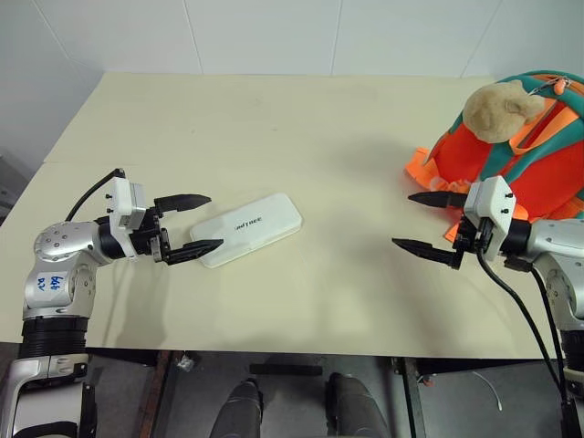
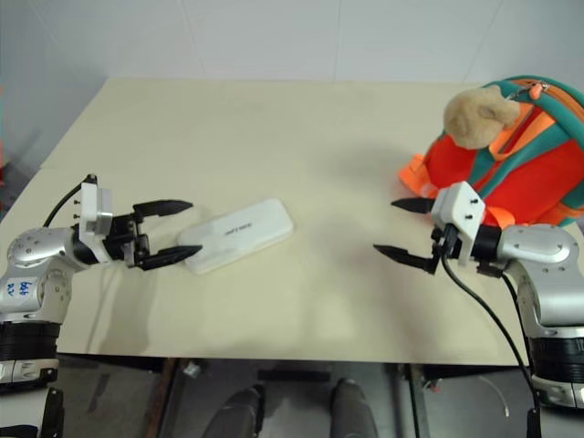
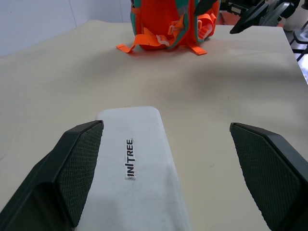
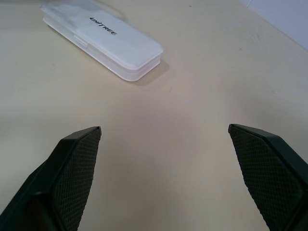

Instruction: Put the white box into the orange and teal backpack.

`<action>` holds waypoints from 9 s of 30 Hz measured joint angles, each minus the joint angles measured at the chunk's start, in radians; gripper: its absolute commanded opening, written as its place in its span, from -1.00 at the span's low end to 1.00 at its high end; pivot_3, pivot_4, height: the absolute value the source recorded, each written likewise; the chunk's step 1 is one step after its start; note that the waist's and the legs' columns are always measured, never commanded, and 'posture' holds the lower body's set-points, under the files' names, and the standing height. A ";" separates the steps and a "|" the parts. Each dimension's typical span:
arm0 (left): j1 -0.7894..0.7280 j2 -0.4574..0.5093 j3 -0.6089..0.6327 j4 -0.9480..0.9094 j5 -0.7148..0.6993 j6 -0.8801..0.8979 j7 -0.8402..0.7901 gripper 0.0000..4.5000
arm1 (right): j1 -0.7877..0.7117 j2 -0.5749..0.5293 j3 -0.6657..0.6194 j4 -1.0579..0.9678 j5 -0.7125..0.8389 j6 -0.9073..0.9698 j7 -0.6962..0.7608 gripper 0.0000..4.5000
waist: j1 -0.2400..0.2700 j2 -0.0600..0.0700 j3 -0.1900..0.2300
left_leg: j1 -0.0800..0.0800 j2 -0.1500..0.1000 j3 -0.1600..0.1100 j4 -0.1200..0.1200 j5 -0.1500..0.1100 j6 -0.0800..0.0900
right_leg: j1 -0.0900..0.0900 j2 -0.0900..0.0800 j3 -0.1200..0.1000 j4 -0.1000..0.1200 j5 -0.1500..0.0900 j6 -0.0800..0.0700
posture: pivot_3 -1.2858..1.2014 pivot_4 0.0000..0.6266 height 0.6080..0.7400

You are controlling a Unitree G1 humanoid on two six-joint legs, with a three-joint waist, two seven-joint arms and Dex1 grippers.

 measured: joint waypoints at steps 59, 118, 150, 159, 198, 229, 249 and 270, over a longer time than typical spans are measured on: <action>0.355 -0.161 0.138 -0.223 0.113 0.160 0.637 -0.98 | -0.725 0.680 0.371 1.199 -0.535 -0.463 -0.369 -1.00 | -0.034 -0.001 -0.001 | 0.003 0.008 0.003 -0.003 0.002 -0.007 | -0.007 0.010 0.006 0.009 0.003 -0.007 | 0.03 -0.52 1.00; 0.382 -0.098 0.148 -0.321 0.182 0.426 0.755 -0.98 | -0.409 0.573 0.369 0.608 -0.459 -0.151 -0.206 -1.00 | -0.048 -0.002 -0.001 | 0.003 0.009 0.003 -0.004 0.003 -0.007 | -0.008 0.011 0.006 0.008 0.003 -0.007 | 0.03 -0.52 1.00; 0.365 -0.152 0.114 -0.393 0.094 0.520 0.752 -0.98 | -0.368 0.516 0.379 0.537 -0.412 -0.111 -0.120 -1.00 | -0.018 -0.003 -0.002 | 0.003 0.010 0.003 -0.004 0.003 -0.009 | -0.006 0.013 0.006 0.005 0.005 -0.008 | 0.03 -0.52 1.00; 0.228 -0.130 0.006 -0.239 0.128 0.432 0.634 -0.98 | -0.202 0.370 0.364 0.237 -0.355 0.059 -0.091 -1.00 | 0.000 -0.003 -0.002 | 0.002 0.010 0.003 -0.004 0.003 -0.009 | -0.006 0.012 0.006 0.004 0.005 -0.008 | 0.03 -0.52 1.00; 0.059 -0.192 -0.103 -0.051 0.200 0.335 0.564 -0.98 | -0.260 0.390 0.348 0.299 -0.397 0.093 -0.302 -1.00 | -0.001 -0.003 -0.002 | 0.000 0.010 0.004 -0.004 0.004 -0.008 | -0.006 0.012 0.006 -0.001 0.008 -0.006 | 0.03 -0.52 1.00; 0.061 -0.035 -0.114 -0.044 0.230 0.391 0.453 -0.98 | -0.167 0.267 0.306 0.097 -0.354 0.263 -0.309 -1.00 | -0.009 -0.003 -0.002 | 0.001 0.010 0.005 -0.003 0.004 -0.007 | -0.005 0.013 0.006 -0.001 0.009 -0.005 | 0.03 -0.52 1.00; -0.027 0.141 -0.001 0.007 -0.082 0.690 0.034 0.93 | -0.254 0.050 0.207 0.115 -0.136 0.358 -0.037 1.00 | -0.007 -0.002 -0.001 | 0.000 0.011 0.006 -0.004 0.003 -0.006 | -0.005 0.013 0.006 -0.004 0.008 -0.006 | 0.03 -0.52 1.00; -0.233 -0.072 -0.149 0.324 -0.027 0.824 0.103 0.98 | -0.314 0.113 0.285 0.105 -0.015 0.667 -0.045 1.00 | -0.002 -0.002 -0.001 | -0.001 0.010 0.006 -0.003 0.003 -0.006 | -0.006 0.013 0.006 -0.003 0.009 -0.005 | 0.03 -0.52 1.00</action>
